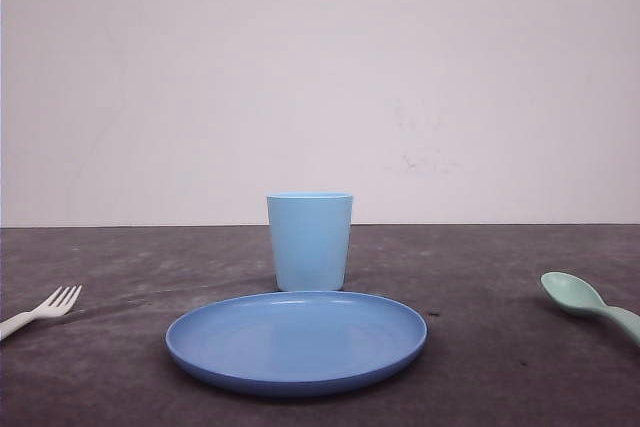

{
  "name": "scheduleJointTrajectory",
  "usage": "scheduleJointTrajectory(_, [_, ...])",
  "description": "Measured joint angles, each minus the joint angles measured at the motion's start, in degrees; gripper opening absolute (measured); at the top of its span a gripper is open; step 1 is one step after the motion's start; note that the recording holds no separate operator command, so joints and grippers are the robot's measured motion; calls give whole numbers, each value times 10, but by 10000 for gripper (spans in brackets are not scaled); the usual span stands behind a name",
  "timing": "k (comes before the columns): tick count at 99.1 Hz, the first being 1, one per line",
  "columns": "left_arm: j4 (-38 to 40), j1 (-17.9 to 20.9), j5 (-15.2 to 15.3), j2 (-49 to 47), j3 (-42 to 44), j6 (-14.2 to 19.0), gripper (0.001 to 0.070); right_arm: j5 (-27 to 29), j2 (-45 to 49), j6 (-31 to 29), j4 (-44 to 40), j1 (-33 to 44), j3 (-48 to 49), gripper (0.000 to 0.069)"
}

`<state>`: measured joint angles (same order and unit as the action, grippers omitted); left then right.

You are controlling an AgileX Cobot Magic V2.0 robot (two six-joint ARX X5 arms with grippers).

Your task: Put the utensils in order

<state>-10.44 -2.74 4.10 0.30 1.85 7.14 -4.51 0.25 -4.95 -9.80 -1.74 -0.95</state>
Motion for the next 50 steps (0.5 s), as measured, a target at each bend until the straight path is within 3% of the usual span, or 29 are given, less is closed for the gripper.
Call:
scheduleJointTrajectory(13, [0, 0, 0, 0, 0, 20, 15, -3, 0, -14, 1, 0, 0, 9])
scheduleJointTrajectory(29, [-5, 0, -17, 0, 4, 81, 15, -31, 0, -70, 23, 0, -7, 9])
scheduleJointTrajectory(50, [-16, 0, -112, 2, 97, 171, 15, -64, 6, -147, -13, 0, -107, 8])
